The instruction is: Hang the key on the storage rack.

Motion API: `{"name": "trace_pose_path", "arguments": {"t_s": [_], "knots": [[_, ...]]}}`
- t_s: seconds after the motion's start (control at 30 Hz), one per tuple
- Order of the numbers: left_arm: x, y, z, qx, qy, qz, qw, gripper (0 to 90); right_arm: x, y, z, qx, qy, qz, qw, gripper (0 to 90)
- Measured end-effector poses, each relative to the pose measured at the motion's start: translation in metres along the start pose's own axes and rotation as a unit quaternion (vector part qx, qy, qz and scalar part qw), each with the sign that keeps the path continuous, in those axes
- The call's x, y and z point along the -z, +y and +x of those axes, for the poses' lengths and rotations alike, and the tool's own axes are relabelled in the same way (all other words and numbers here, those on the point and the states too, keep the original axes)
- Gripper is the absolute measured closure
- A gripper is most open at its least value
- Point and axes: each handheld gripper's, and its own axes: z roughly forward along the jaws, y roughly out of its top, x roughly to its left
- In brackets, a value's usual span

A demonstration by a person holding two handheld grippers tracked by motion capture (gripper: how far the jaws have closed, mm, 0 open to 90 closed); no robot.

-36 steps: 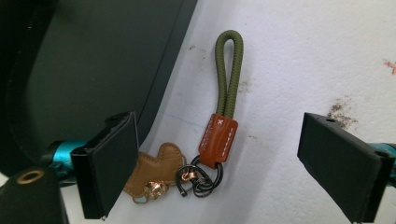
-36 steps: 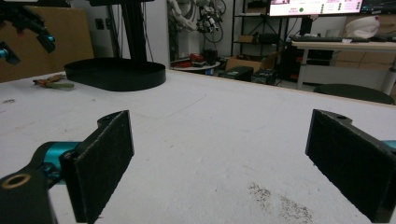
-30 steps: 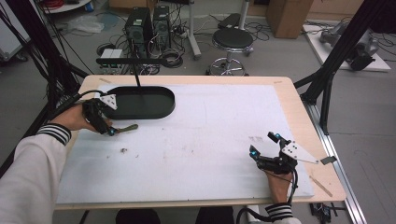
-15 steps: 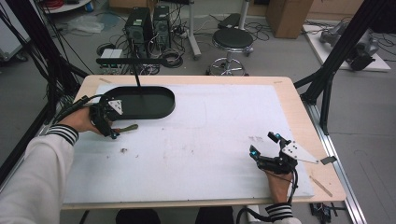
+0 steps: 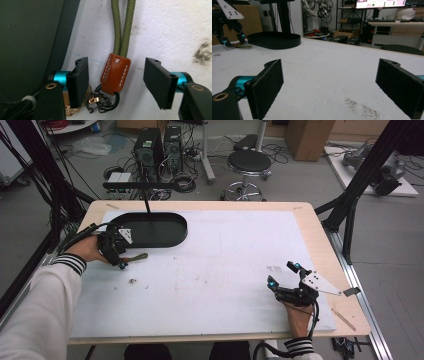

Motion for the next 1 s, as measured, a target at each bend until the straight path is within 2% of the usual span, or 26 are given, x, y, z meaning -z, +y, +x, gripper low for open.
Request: {"name": "trace_pose_path", "arguments": {"t_s": [0.17,0.2,0.3,0.33,0.43,0.5,0.57,0.63,0.8,0.87,1.0], "knots": [[-0.0004,-0.0011,-0.0005,0.000,-0.003,0.001,1.0000,46.5,-0.0003,0.0000,-0.0009,0.003,0.000,-0.003,1.0000,6.8],[0.0001,-0.0012,0.0003,-0.005,-0.002,0.005,1.0000,46.5,-0.0003,0.0000,-0.0009,0.003,0.000,-0.003,1.0000,6.8],[-0.0009,-0.0019,0.0005,-0.001,0.005,0.015,0.9999,51.0,-0.0003,0.0000,-0.0009,0.003,0.000,-0.003,1.0000,6.8],[-0.0017,-0.0020,0.0003,0.005,0.006,0.016,0.9998,55.3,-0.0003,0.0000,-0.0008,0.003,0.000,-0.003,1.0000,6.8],[-0.0029,-0.0023,0.0005,0.006,0.006,0.022,0.9997,58.6,-0.0001,0.0000,-0.0005,0.001,0.000,-0.002,1.0000,6.8],[-0.0029,-0.0014,0.0004,0.000,0.006,0.024,0.9997,62.9,-0.0003,0.0000,-0.0009,0.003,0.000,-0.003,1.0000,6.8],[-0.0029,-0.0009,0.0003,0.004,0.008,0.021,0.9997,72.4,-0.0003,0.0000,-0.0011,0.004,0.000,-0.004,1.0000,6.8],[-0.0011,-0.0006,0.0008,0.000,0.011,0.022,0.9997,75.0,-0.0003,0.0000,-0.0012,0.004,-0.001,-0.004,1.0000,6.8],[-0.0011,-0.0011,-0.0004,0.000,0.013,0.020,0.9997,76.2,-0.0002,0.0000,-0.0011,0.002,-0.001,-0.005,1.0000,6.8],[-0.0007,-0.0009,-0.0006,-0.007,0.014,0.023,0.9996,76.4,-0.0002,0.0000,-0.0011,0.001,0.000,-0.005,1.0000,6.8],[0.0001,-0.0005,-0.0020,-0.003,0.017,0.023,0.9996,76.8,-0.0003,0.0000,-0.0011,0.001,0.000,-0.005,1.0000,6.8]]}}
